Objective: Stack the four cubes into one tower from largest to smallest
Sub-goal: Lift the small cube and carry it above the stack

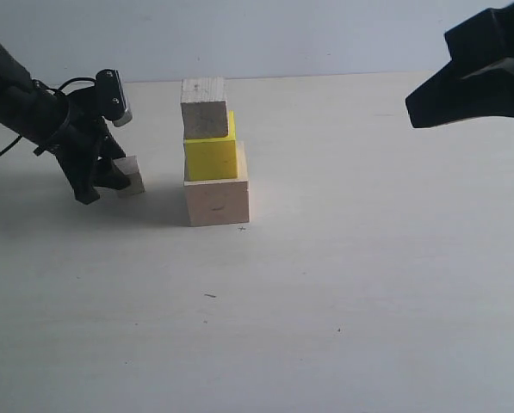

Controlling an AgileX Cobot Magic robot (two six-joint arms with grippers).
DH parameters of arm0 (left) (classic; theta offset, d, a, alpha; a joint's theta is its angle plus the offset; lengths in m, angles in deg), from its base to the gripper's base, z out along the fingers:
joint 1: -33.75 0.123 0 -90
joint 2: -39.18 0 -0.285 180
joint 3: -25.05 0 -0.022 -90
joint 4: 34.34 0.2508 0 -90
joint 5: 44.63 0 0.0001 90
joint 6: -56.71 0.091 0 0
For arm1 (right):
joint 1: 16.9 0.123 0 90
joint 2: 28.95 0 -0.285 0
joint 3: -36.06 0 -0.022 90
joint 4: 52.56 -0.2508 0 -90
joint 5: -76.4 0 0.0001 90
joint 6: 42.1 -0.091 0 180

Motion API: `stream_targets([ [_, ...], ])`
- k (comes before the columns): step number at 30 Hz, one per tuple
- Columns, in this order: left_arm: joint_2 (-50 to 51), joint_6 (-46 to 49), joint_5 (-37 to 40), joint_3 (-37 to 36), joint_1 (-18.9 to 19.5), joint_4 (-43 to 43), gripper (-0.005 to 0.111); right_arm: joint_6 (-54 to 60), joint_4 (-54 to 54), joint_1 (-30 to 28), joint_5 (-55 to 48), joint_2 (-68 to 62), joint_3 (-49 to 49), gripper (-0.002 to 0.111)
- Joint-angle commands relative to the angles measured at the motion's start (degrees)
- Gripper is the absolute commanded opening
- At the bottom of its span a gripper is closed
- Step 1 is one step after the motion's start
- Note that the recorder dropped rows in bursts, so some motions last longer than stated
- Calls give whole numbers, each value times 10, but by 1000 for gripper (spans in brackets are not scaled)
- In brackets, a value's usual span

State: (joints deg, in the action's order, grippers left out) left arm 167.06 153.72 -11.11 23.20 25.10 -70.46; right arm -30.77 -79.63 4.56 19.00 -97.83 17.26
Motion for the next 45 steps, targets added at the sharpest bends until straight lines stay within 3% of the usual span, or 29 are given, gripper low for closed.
stream_targets([
  [1, -2, -20, 17, -1, -1, -8, 41, 6, 0, -2, 6, 4, -1, 0],
  [9, -7, -77, 96, -1, -1, -4, 35, 6, 0, -2, 4, 4, -1, 0],
  [12, -18, -94, 141, -1, 0, -2, 16, 6, 0, -2, 4, 4, -1, 0],
  [13, -32, -97, 159, -1, 0, 0, 0, 6, 0, -2, 4, 4, -1, 0],
  [23, -220, -219, 192, 18, 1, 46, 0, 6, 0, -2, 2, 4, -1, 0],
  [28, -261, -247, 323, 161, 1, 51, 0, 6, -2, -2, 2, 4, -1, 0],
  [32, -248, -253, 355, 230, -1, 51, 0, 6, -13, -2, 2, 4, -1, 0],
  [36, -222, -271, 364, 281, -25, 56, 0, 6, -13, -2, 2, 4, -1, 0],
  [45, -163, -285, 364, 301, -126, 132, 0, 6, -13, -2, 1, 4, -1, 0],
])
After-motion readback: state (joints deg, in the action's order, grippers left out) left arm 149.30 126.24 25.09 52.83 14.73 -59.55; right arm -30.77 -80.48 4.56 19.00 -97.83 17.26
